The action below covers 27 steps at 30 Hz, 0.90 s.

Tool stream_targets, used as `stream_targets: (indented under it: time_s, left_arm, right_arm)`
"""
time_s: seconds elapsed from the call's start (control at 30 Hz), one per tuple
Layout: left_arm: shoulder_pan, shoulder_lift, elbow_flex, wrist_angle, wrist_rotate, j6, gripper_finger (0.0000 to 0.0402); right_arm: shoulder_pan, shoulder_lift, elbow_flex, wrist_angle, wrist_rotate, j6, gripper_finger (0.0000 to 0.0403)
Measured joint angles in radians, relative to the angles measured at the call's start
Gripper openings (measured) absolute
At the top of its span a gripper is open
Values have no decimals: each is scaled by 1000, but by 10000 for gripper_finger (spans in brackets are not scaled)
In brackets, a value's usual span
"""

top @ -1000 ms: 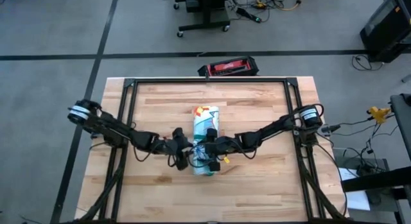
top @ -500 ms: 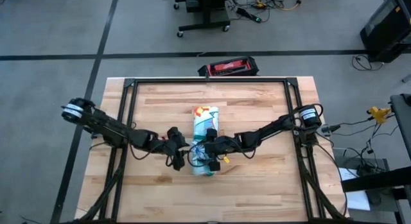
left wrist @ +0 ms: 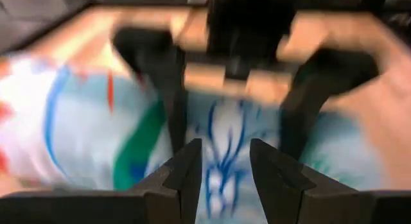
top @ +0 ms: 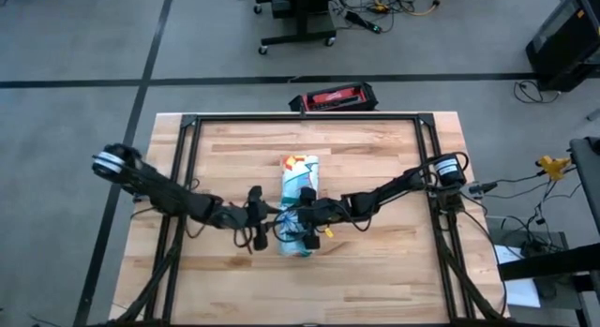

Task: Roll towel
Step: Roll the green multi-color dinosaur print towel

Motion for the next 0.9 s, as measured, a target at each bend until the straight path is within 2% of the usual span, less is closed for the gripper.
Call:
stream_targets:
  time_s: [0.13, 0.27, 0.37, 0.53, 0.8, 0.9]
  left_arm:
    - [7, 139, -4, 95, -9, -45, 116]
    - [14, 199, -3, 104, -10, -88, 116]
    - [17, 207, -8, 73, 2, -88, 116]
    - [19, 203, -12, 70, 2, -88, 116]
    - [19, 189, -11, 79, -1, -88, 116]
    - [19, 142, -11, 72, 2, -84, 116]
  right_arm:
    - [0, -26, -2, -19, 24, -6, 348]
    - [6, -80, -4, -77, 59, -29, 348]
    - [24, -134, -4, -134, 111, -46, 348]
    - [69, -171, -10, -164, 100, -37, 348]
    - [99, -94, -14, -127, 52, -37, 348]
    - [94, -66, -13, -106, 50, -30, 348]
